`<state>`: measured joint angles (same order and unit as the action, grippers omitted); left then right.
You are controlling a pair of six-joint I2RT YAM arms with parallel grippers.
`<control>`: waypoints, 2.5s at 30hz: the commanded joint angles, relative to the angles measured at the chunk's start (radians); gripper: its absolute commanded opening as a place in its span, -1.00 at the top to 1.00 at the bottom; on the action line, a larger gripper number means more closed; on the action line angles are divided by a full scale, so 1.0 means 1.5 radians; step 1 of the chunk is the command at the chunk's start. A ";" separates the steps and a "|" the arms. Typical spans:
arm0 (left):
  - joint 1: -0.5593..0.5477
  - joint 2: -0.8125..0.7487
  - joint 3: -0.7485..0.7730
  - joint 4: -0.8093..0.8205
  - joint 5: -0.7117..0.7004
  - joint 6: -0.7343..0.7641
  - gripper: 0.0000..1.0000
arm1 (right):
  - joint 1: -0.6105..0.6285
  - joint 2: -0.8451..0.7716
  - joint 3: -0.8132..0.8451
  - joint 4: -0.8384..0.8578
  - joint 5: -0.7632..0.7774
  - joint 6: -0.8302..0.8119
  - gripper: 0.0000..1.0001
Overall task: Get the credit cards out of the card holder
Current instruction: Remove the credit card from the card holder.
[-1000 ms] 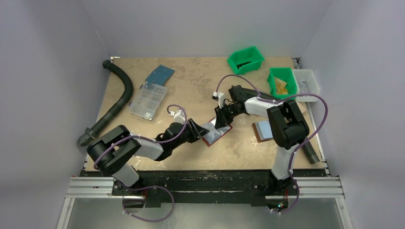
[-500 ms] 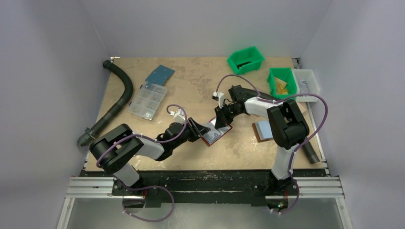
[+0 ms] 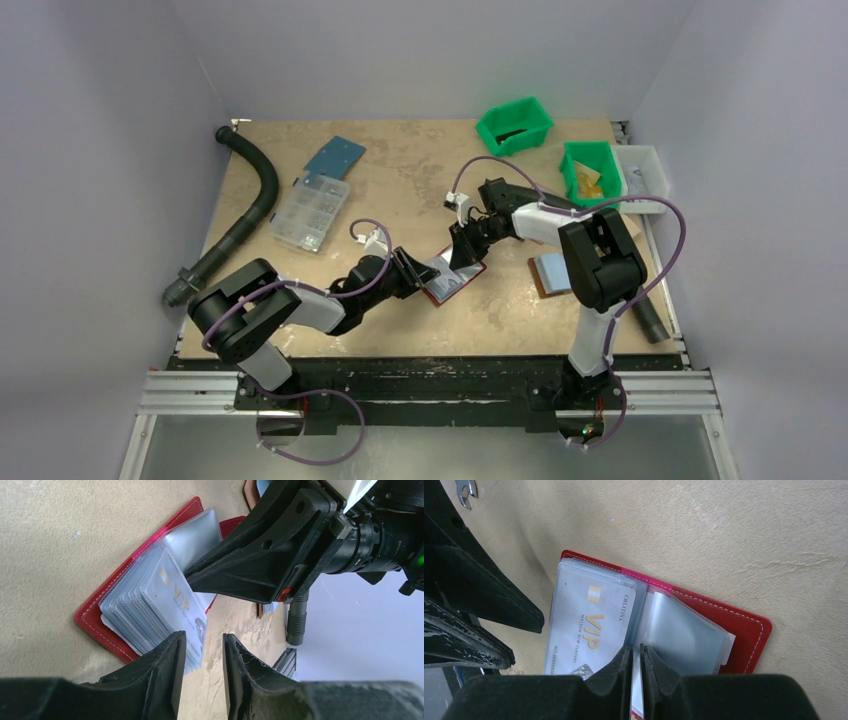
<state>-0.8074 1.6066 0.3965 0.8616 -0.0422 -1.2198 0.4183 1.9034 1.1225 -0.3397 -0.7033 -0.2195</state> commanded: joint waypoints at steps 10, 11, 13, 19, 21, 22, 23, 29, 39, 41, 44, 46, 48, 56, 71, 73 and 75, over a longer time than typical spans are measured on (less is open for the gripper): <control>-0.001 0.016 0.028 -0.016 -0.010 -0.011 0.27 | 0.001 0.015 0.012 -0.023 -0.001 -0.001 0.63; -0.001 0.016 0.028 -0.016 -0.010 -0.011 0.27 | 0.001 0.015 0.013 -0.024 -0.001 -0.001 0.63; -0.001 0.017 0.028 -0.017 -0.011 -0.011 0.27 | 0.001 0.015 0.013 -0.024 -0.001 -0.002 0.63; -0.001 0.015 0.030 -0.022 -0.011 -0.010 0.26 | 0.001 0.016 0.014 -0.024 0.000 -0.002 0.63; -0.001 0.013 0.029 -0.024 -0.012 -0.010 0.26 | 0.001 0.016 0.014 -0.024 0.000 -0.002 0.63; -0.001 0.013 0.030 -0.024 -0.012 -0.010 0.26 | 0.001 0.016 0.014 -0.024 0.000 -0.002 0.62; -0.001 0.013 0.030 -0.025 -0.012 -0.009 0.26 | 0.001 0.017 0.014 -0.024 0.000 -0.002 0.63; -0.001 0.015 0.031 -0.025 -0.012 -0.010 0.25 | 0.001 0.017 0.014 -0.024 0.000 -0.002 0.62; -0.001 0.013 0.028 -0.022 -0.010 -0.014 0.22 | 0.001 0.019 0.015 -0.027 -0.001 -0.003 0.61; -0.001 0.013 0.026 -0.018 -0.012 -0.017 0.21 | 0.001 0.019 0.015 -0.026 -0.001 -0.003 0.61; 0.000 0.014 0.021 -0.010 -0.012 -0.021 0.20 | 0.001 0.020 0.015 -0.026 -0.001 -0.003 0.61; -0.001 0.013 0.021 -0.009 -0.011 -0.023 0.19 | 0.001 0.020 0.015 -0.027 0.000 -0.003 0.61; -0.001 0.014 0.020 -0.007 -0.011 -0.025 0.19 | 0.001 0.020 0.015 -0.027 0.000 -0.003 0.61; 0.001 0.014 0.013 0.007 -0.010 -0.033 0.17 | 0.000 0.021 0.015 -0.026 0.000 -0.003 0.61; 0.004 0.009 -0.009 0.033 -0.017 -0.051 0.08 | 0.000 0.022 0.014 -0.027 0.003 -0.002 0.61; 0.004 0.010 -0.011 0.040 -0.017 -0.054 0.08 | 0.000 0.022 0.015 -0.026 0.003 -0.002 0.61; 0.004 0.013 -0.013 0.046 -0.016 -0.058 0.07 | 0.000 0.022 0.015 -0.027 0.003 -0.002 0.61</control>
<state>-0.8055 1.6249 0.3901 0.8589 -0.0536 -1.2823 0.4164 1.9106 1.1316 -0.3500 -0.7074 -0.2199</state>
